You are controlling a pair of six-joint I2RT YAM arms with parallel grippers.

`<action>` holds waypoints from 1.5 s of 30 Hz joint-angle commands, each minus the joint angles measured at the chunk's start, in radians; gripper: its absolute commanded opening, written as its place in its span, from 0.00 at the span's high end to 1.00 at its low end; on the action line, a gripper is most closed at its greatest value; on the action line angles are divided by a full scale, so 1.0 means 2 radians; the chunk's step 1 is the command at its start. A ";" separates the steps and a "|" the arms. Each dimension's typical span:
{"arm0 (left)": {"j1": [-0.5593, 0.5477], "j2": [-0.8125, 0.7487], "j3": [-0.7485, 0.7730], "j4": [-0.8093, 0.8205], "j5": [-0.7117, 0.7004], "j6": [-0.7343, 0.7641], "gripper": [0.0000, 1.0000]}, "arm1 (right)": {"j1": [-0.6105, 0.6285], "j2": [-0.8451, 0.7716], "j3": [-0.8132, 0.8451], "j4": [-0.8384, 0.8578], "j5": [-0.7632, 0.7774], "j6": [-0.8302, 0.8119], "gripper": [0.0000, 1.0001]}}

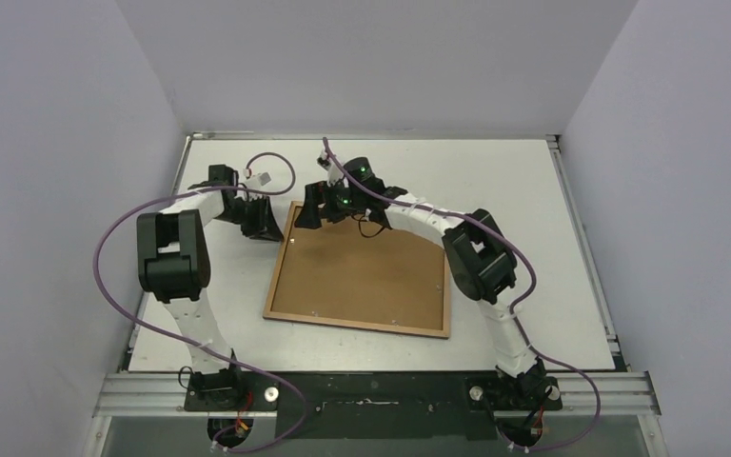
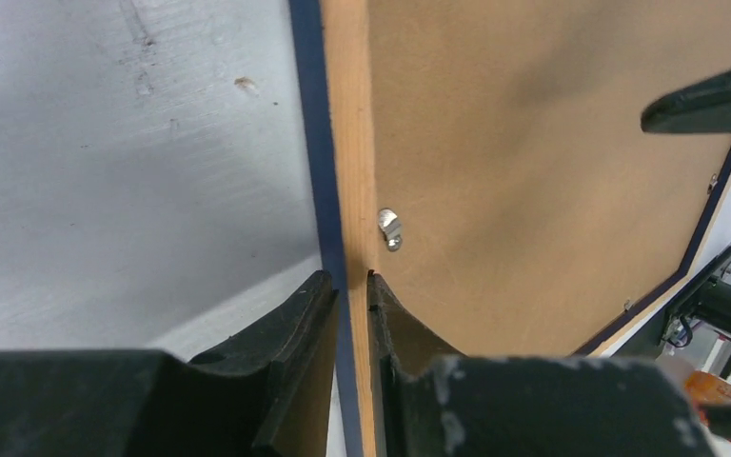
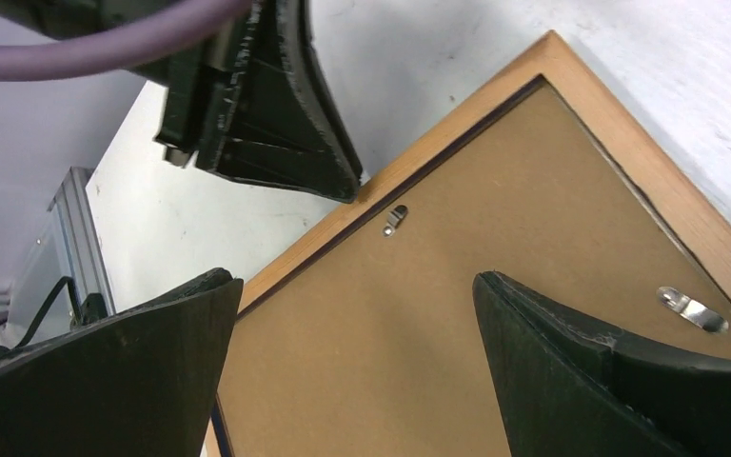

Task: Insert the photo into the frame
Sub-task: Install the photo frame at the center of the board.

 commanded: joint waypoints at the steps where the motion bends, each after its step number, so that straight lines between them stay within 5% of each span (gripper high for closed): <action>1: 0.007 0.019 0.012 0.019 0.018 -0.006 0.83 | 0.016 0.015 0.036 0.004 -0.027 -0.039 0.02; 9: 0.007 0.037 0.019 0.022 0.028 -0.007 0.85 | 0.037 0.049 0.061 -0.001 -0.012 -0.059 0.04; 18: 0.001 0.064 0.024 0.021 0.051 -0.009 1.00 | 0.041 0.059 0.054 0.007 -0.011 -0.067 0.04; 45: -0.010 0.077 0.015 0.017 0.059 -0.001 1.00 | 0.048 0.068 0.027 0.054 0.000 -0.041 0.04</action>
